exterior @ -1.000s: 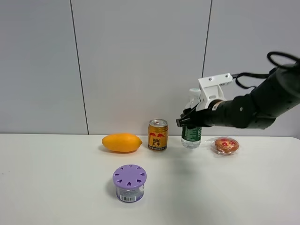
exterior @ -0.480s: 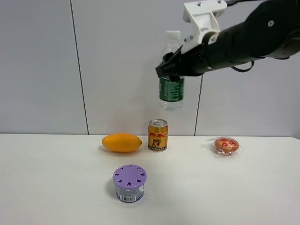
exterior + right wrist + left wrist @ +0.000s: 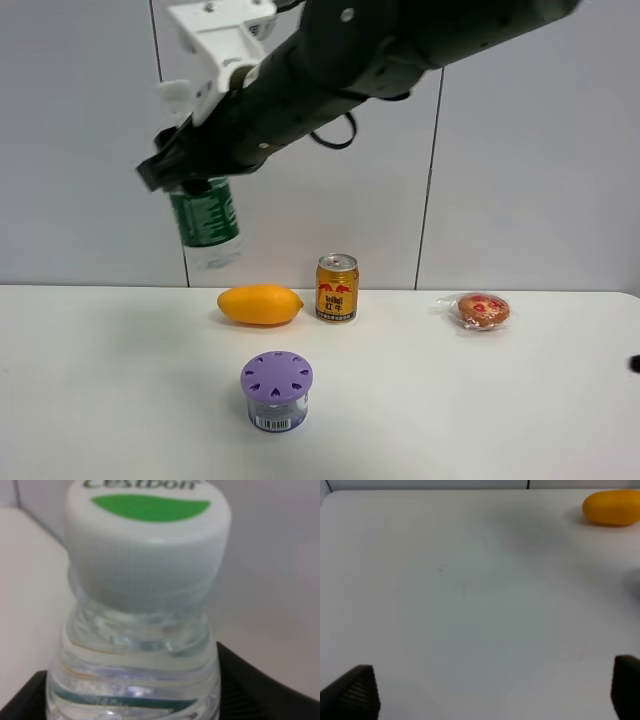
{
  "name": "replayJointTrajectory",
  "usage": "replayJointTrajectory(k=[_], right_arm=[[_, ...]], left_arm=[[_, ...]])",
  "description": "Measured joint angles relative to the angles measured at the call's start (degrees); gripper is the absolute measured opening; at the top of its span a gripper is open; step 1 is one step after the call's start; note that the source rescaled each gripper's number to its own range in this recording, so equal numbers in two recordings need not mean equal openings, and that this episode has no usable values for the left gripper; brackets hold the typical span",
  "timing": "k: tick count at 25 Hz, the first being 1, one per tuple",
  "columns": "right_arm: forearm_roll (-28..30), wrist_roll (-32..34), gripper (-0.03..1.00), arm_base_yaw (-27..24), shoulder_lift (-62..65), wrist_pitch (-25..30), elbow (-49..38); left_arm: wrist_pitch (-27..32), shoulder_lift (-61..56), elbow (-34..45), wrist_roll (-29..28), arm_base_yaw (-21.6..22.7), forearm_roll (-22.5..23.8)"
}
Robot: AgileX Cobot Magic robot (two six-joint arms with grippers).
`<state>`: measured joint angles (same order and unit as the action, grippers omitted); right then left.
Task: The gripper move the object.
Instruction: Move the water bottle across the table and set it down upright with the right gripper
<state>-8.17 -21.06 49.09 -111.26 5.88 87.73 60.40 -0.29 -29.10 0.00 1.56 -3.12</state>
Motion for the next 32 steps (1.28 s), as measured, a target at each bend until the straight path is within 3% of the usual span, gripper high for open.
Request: replayJointTrajectory(k=[8, 32], right_arm=[[-2.1, -0.2, 0.00, 4.9, -13.1, 1.3, 9.4], [-4.7, -1.6, 0.00, 5.7, -22.6, -7.1, 9.7]], left_arm=[[0.0, 0.0, 0.0, 0.3, 0.0, 0.0], [0.0, 0.0, 0.0, 0.3, 0.0, 0.0]])
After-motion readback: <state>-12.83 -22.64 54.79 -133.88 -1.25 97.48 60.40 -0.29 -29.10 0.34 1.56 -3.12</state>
